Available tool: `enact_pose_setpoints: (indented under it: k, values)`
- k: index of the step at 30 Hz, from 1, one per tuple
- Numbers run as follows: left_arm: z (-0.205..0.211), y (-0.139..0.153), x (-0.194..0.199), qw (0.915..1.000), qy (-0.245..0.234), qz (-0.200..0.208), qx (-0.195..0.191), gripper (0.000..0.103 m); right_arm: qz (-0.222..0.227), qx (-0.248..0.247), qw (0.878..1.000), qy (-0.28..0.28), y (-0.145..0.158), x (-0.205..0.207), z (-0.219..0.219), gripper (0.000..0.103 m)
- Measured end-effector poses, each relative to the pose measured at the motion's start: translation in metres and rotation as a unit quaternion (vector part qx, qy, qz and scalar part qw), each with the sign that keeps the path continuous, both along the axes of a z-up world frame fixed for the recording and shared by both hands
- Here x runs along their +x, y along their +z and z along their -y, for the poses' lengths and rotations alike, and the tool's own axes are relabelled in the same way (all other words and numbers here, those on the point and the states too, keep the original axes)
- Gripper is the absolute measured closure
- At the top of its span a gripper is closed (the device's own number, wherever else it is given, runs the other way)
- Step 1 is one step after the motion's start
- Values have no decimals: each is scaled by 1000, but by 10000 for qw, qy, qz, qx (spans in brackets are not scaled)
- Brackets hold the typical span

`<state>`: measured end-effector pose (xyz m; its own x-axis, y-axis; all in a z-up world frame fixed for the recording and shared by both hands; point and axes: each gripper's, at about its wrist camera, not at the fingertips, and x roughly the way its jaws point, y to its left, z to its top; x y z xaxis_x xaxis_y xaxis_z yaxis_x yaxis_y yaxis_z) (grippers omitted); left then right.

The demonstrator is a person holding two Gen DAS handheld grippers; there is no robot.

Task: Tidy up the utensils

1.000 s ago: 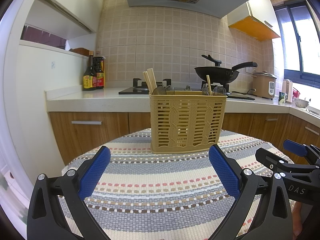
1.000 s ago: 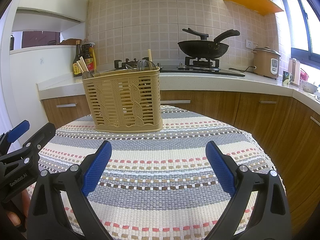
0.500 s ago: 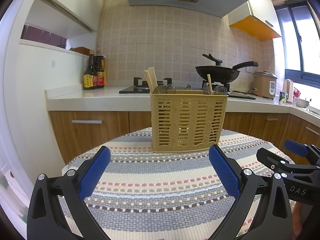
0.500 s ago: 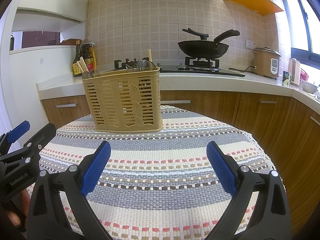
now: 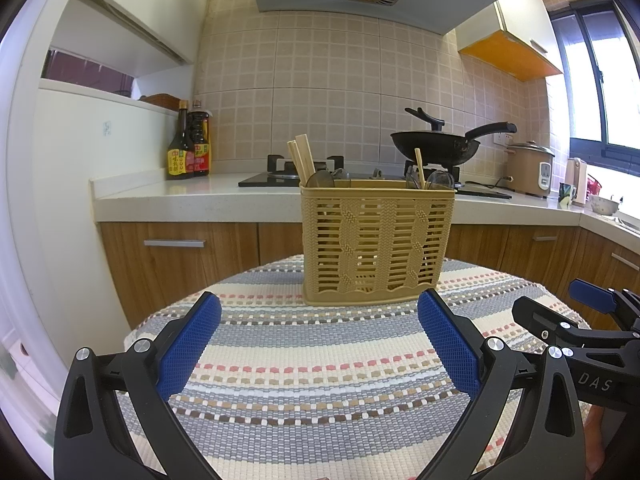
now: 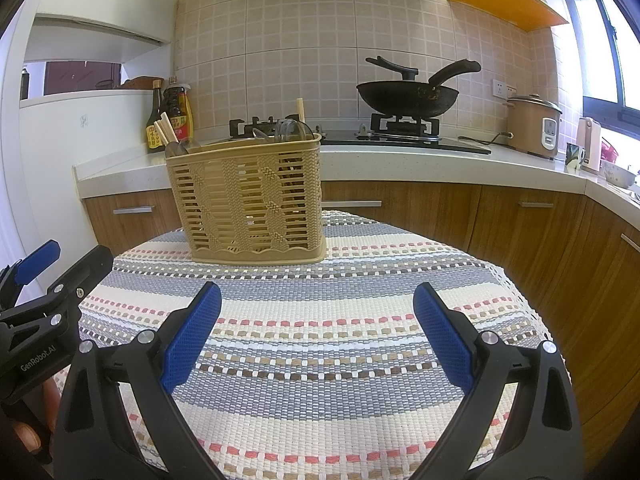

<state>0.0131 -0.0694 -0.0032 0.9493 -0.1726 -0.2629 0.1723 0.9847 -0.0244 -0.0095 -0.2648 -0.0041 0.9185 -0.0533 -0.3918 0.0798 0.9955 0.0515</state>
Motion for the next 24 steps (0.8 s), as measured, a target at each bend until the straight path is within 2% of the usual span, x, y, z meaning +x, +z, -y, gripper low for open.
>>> enact_pose_setpoints:
  k: [24]
  values:
    - [0,2,-2,10000,-11,54,20,7,-9,-30,10000,23,-2,2,0,11]
